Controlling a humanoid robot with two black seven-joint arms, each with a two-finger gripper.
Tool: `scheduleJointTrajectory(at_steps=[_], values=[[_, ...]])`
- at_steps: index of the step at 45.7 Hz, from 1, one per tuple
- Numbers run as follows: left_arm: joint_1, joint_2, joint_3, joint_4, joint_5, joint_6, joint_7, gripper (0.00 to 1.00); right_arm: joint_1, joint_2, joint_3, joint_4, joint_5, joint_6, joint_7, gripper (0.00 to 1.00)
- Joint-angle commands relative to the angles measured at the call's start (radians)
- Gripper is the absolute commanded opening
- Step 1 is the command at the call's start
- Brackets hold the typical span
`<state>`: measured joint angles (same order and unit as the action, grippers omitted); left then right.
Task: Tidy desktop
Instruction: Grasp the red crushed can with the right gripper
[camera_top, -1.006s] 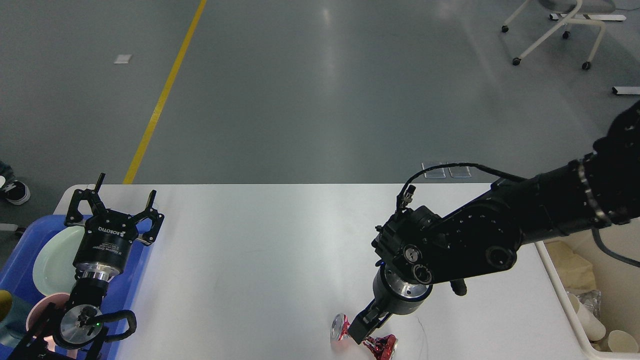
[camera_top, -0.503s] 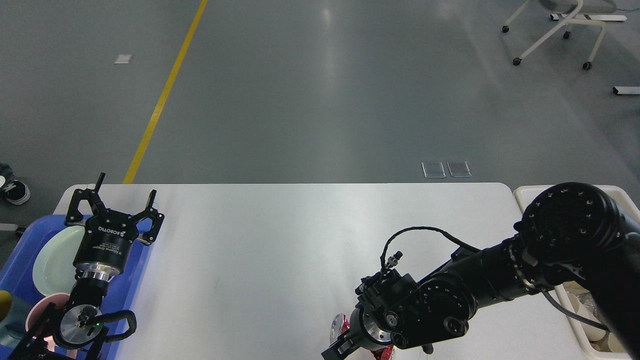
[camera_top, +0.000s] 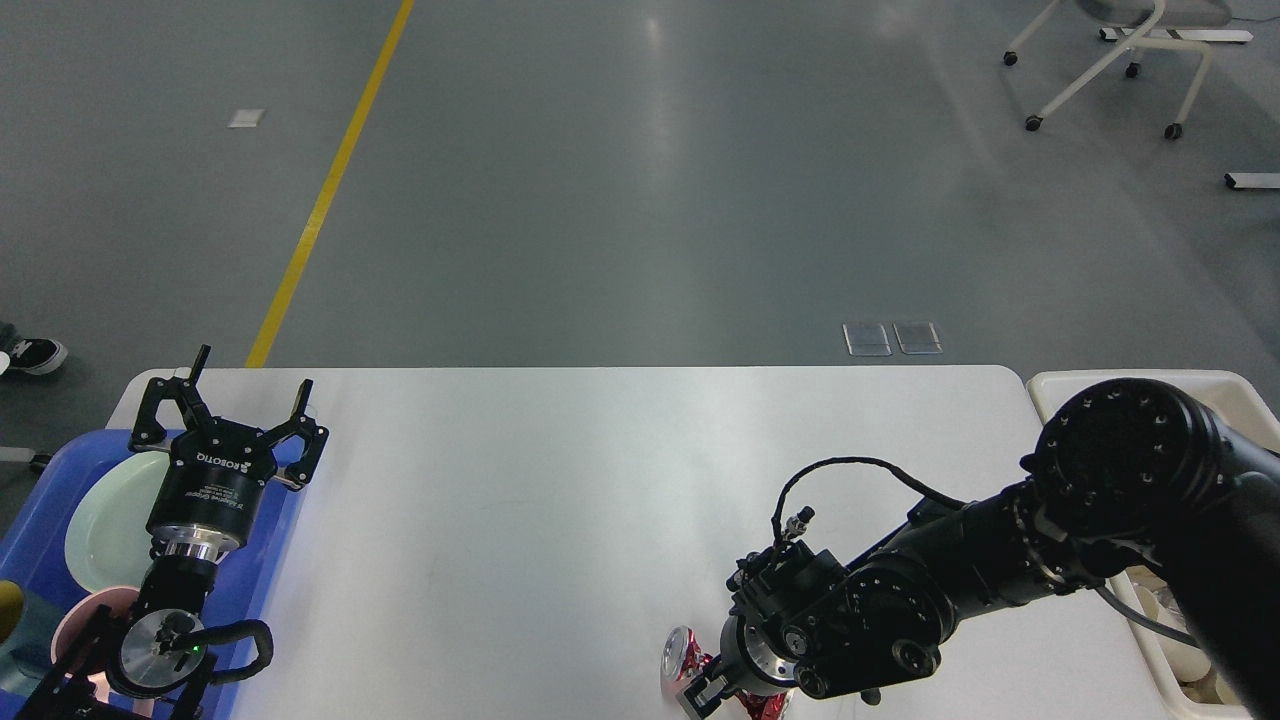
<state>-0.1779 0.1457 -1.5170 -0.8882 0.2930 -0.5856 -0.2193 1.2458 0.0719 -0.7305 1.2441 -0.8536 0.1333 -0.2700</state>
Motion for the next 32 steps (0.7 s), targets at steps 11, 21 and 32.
scheduleJointTrajectory(at_steps=[11, 21, 32], values=[[0.0, 0.0, 0.0, 0.0, 0.0, 0.0, 0.0, 0.96, 0.001, -0.001, -0.006, 0.0, 0.011, 0.002, -0.003, 0.08], [0.0, 0.0, 0.0, 0.0, 0.0, 0.0, 0.0, 0.96, 0.007, -0.014, -0.018, 0.0, 0.019, 0.009, -0.008, 0.0], [0.0, 0.0, 0.001, 0.0, 0.0, 0.0, 0.0, 0.96, 0.029, -0.018, -0.021, 0.002, 0.044, 0.011, -0.009, 0.0]])
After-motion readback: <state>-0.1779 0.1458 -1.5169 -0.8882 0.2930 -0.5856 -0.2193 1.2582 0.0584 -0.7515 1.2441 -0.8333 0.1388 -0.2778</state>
